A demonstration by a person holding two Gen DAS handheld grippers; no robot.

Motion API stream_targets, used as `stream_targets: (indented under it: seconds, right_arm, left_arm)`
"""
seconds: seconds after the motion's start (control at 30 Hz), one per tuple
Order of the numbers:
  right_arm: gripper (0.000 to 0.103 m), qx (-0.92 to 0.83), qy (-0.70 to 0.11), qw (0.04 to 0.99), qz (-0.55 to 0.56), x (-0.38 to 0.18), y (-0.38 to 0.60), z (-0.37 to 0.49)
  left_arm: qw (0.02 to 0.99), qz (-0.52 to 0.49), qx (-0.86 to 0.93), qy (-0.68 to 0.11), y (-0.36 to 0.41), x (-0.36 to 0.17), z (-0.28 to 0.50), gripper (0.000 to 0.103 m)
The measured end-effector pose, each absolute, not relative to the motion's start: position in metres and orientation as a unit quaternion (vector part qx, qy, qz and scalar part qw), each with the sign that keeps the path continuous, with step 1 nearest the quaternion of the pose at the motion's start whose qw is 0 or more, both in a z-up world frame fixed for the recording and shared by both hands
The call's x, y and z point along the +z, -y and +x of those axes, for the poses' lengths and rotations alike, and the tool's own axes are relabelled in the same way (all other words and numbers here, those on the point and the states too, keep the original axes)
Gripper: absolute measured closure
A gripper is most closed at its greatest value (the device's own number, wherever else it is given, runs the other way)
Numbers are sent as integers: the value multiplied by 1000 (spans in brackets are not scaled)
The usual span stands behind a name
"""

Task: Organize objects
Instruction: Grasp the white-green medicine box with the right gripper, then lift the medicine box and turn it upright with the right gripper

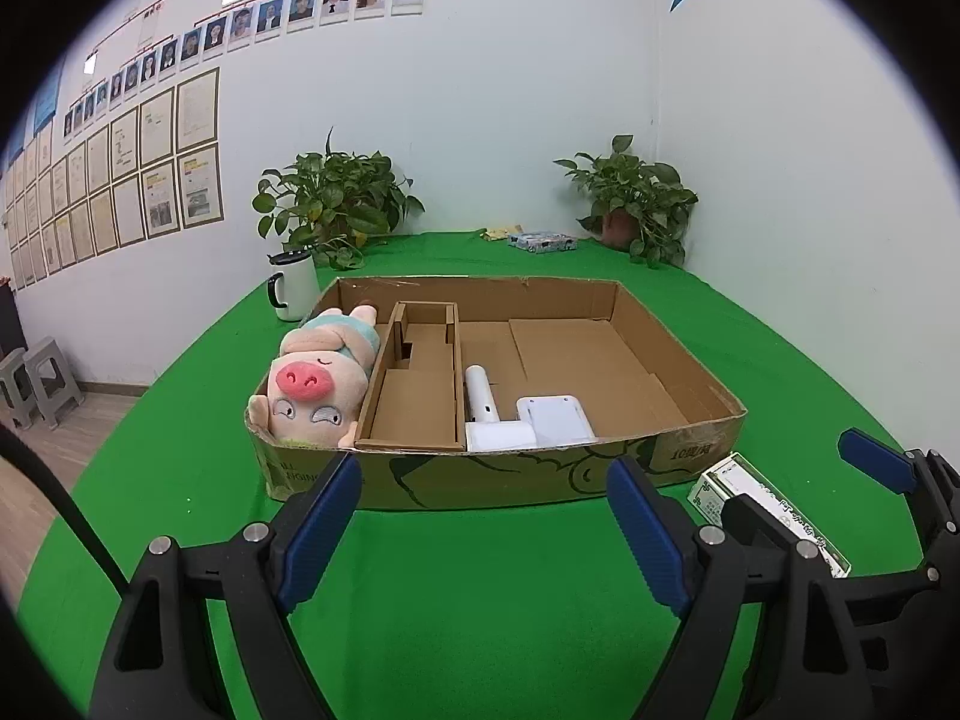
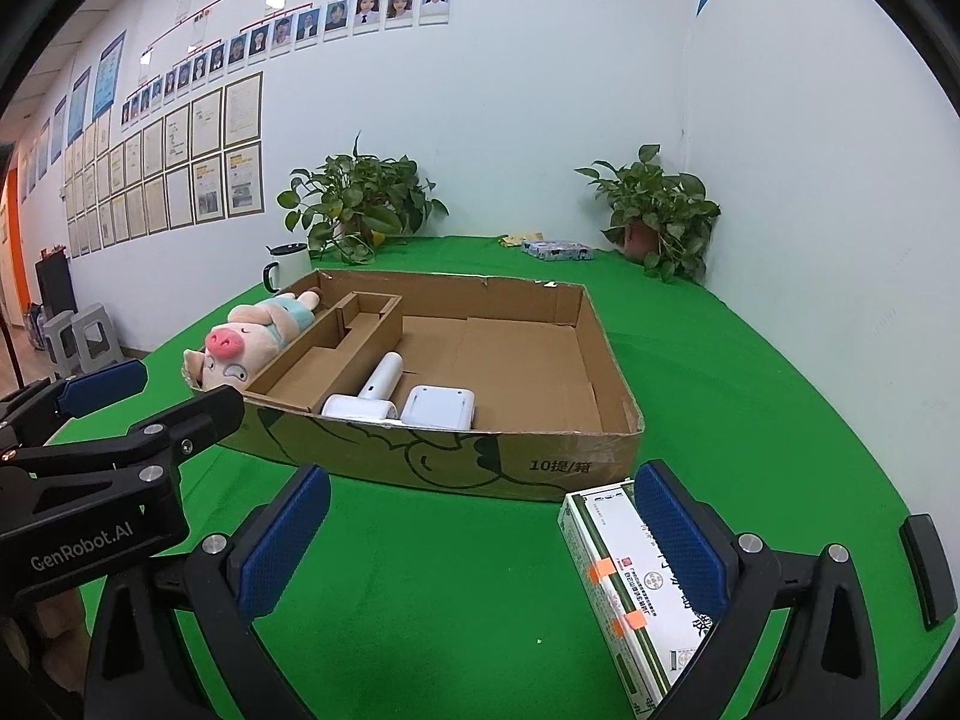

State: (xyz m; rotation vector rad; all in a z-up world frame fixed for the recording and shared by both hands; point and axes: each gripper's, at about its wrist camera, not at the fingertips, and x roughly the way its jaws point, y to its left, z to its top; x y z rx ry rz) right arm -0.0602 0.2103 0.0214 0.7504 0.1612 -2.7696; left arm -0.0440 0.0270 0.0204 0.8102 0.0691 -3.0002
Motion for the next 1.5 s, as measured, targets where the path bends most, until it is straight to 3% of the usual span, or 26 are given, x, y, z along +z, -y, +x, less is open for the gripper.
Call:
stream_targets:
  seconds: [0.4,0.6,0.77,0.8,0.87,0.9,0.97,1.07,1.13,1.5]
  right_arm:
    - [1,-947,-26,149,283,0,-227,-66]
    - [1,-928,-18,56,368,-45,-302,-99]
    - [1,-896,-15,78,438,-79,-321,-122]
    - [3,-892,-14,86,443,-81,-319,-123]
    - [18,-881,0,123,457,-86,-305,-125]
    - [32,-878,2,131,461,-87,-300,-125]
    - [36,-875,2,142,462,-85,-279,-119]
    - [31,-851,32,222,474,-82,-245,-107]
    - [2,-853,19,242,462,-78,-223,-98]
    - [3,-861,-90,226,446,-98,-192,-66]
  left_arm:
    - [16,289,-957,-13,-30,2,-60,19]
    - [-12,332,-942,-40,-29,-23,-70,19]
    - [-35,357,-932,-50,-32,-37,-73,19]
    - [-35,359,-931,-51,-31,-38,-72,19]
    - [-41,361,-930,-54,-28,-39,-71,19]
    - [-47,365,-928,-58,-26,-40,-71,19]
    - [-60,380,-920,-69,-20,-42,-74,19]
    - [-81,401,-907,-100,-9,-46,-78,19]
    - [-98,415,-897,-119,-5,-49,-81,19]
    - [-150,457,-863,-154,-20,-73,-84,19]
